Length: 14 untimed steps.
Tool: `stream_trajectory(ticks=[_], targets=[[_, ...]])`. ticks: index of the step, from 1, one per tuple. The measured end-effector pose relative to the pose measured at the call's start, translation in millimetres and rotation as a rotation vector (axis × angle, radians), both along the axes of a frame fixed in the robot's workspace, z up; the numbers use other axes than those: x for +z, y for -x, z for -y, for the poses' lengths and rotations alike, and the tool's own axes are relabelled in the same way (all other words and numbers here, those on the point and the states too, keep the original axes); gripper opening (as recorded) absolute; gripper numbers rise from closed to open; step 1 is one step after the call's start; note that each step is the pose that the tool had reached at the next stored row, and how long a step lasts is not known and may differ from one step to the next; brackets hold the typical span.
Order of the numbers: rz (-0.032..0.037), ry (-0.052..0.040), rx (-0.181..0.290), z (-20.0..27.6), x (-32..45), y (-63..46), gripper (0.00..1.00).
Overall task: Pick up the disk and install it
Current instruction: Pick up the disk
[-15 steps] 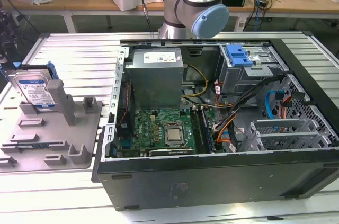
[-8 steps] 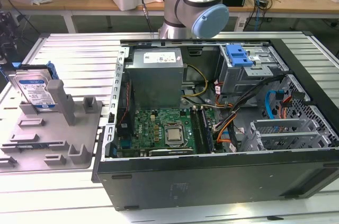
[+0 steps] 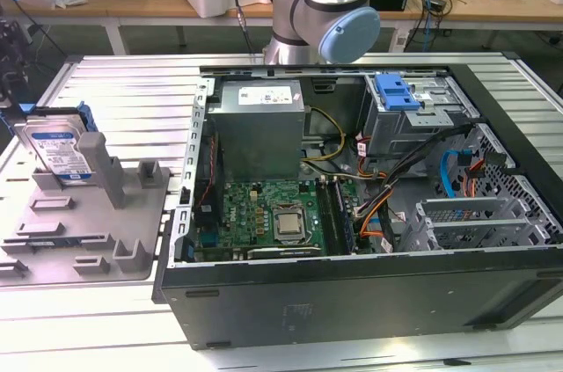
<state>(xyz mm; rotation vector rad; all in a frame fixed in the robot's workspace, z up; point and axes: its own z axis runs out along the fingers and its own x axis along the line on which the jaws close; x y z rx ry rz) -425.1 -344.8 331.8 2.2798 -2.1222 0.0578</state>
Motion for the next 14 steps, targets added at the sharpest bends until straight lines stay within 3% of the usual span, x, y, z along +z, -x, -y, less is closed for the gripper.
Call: stream_trajectory(ticks=[14], targets=[[0.0, 0.0001, -0.003, 2.5, -4.6, 0.0, 0.45]])
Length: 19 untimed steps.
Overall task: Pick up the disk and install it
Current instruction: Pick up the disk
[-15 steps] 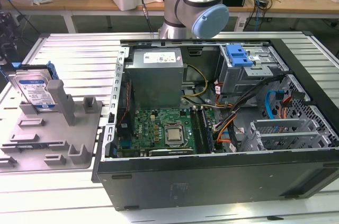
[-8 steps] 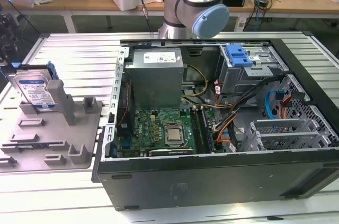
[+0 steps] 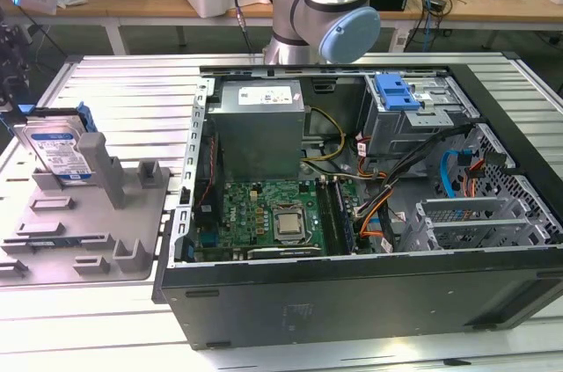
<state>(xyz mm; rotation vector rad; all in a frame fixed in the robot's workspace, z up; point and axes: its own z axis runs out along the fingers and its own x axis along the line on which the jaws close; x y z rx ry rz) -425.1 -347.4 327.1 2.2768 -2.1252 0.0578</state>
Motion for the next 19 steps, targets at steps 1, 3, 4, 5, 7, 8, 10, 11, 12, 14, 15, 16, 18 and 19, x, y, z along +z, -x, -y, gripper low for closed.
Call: stream_trajectory(ticks=[1, 3, 4, 5, 7, 8, 10, 11, 12, 14, 15, 16, 18, 19], targets=[[0.0, 0.0, 0.0, 0.1, -0.3, 0.0, 0.45], [0.0, -0.0001, 0.0, 0.1, -1.2, 0.0, 0.45], [0.0001, -0.0001, 0.0, 0.1, -1.6, 0.0, 0.45], [0.0001, -0.0001, 0.0, 0.1, -1.9, 0.0, 0.45], [0.0001, -0.0001, 0.0, 0.0, -3.3, -0.1, 0.45], [0.0001, -0.0001, 0.0, -0.2, -4.0, -0.1, 0.45], [0.0001, -0.0001, 0.0, -0.5, -4.8, -0.1, 0.45], [0.0001, -0.0001, 0.0, -0.7, -5.4, 0.0, 0.45], [0.0, -0.0001, 0.0, -0.8, -5.8, 0.0, 0.45], [0.0, -0.0001, 0.0, -1.1, -6.6, 0.0, 0.45], [-0.0001, 0.0, 0.0, -1.2, -6.8, 0.0, 0.45], [0.0, -0.0001, 0.0, -1.5, -7.2, 0.0, 0.45], [0.0002, -0.0002, 0.0, -2.2, -8.0, 0.0, 0.45], [0.0001, -0.0001, 0.0, -2.6, -8.5, 0.0, 0.45]])
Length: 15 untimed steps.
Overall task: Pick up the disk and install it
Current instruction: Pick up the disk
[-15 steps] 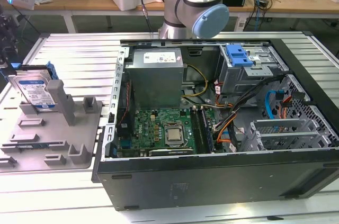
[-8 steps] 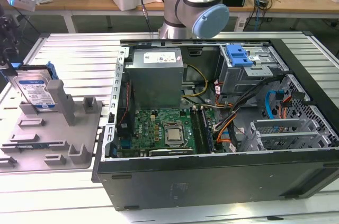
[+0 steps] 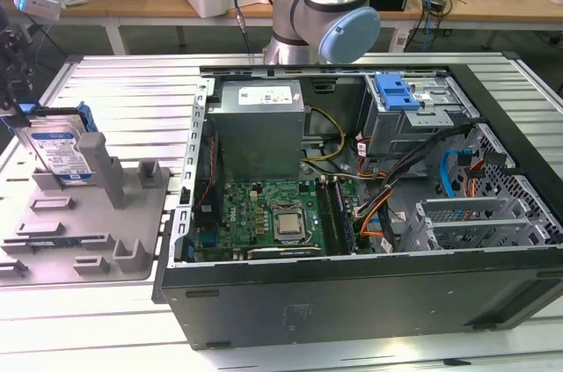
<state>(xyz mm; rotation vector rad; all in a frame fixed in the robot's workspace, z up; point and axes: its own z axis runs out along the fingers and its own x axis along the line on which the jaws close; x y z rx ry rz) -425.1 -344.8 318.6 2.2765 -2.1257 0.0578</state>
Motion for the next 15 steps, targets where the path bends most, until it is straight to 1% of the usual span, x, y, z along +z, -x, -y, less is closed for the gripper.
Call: stream_trajectory(ticks=[15], targets=[[0.0001, 0.0, 0.0, -2.6, -6.8, 0.0, 0.45]])
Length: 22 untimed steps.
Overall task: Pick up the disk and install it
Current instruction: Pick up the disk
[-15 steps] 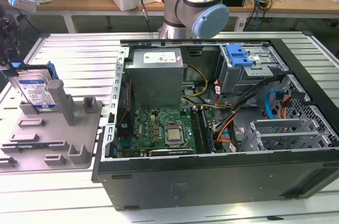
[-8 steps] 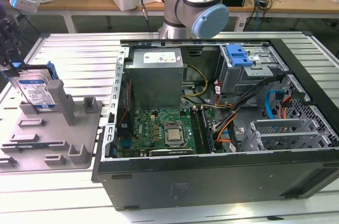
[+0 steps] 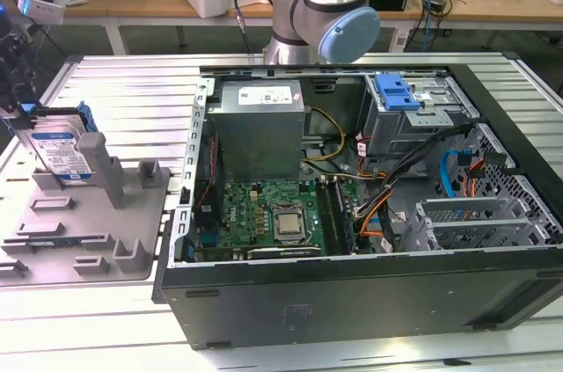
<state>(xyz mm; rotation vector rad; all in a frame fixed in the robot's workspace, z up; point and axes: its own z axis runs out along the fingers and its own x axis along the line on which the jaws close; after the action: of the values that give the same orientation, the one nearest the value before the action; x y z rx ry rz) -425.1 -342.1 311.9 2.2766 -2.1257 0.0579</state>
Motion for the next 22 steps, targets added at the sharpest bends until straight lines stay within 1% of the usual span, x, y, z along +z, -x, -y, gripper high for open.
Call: stream_trajectory(ticks=[13, 17, 22], targets=[[-0.0002, 0.0, 0.0, -0.2, -6.5, 1.0, 0.45], [-0.0002, 0.0, 0.0, -0.2, -12.0, 1.0, 0.45], [-0.0001, 0.0, 0.0, -0.2, -13.7, 1.0, 0.45]])
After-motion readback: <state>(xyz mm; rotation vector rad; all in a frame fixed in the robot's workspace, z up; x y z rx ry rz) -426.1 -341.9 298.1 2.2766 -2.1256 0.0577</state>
